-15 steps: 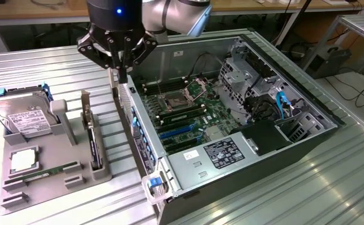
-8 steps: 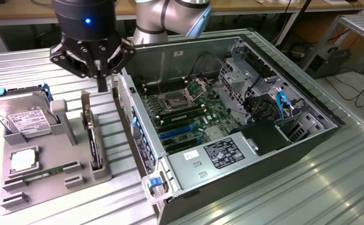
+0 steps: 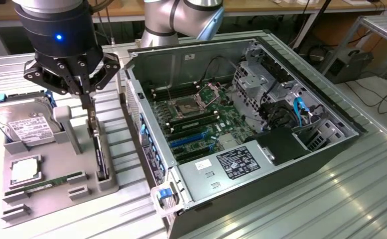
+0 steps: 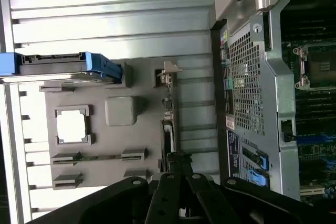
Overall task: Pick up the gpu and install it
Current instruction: 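Reach for the gpu, then pick up the gpu and move the gpu toward the slot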
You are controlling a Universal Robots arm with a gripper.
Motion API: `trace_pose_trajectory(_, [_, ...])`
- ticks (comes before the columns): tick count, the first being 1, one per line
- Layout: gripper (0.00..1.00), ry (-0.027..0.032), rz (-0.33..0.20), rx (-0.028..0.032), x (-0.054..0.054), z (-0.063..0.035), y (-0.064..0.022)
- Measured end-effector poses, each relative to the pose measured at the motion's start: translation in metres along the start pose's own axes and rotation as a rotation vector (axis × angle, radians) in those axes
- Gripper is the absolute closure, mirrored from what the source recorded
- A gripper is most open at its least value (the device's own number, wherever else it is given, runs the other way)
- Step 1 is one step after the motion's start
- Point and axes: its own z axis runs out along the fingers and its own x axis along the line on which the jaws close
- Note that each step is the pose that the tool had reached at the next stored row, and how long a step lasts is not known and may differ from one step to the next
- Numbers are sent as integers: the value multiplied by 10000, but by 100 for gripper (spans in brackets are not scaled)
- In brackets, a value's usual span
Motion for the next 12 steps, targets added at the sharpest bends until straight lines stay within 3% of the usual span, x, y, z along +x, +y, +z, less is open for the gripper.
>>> trace_pose_trajectory(12, [89, 1, 1, 1, 0, 0, 0])
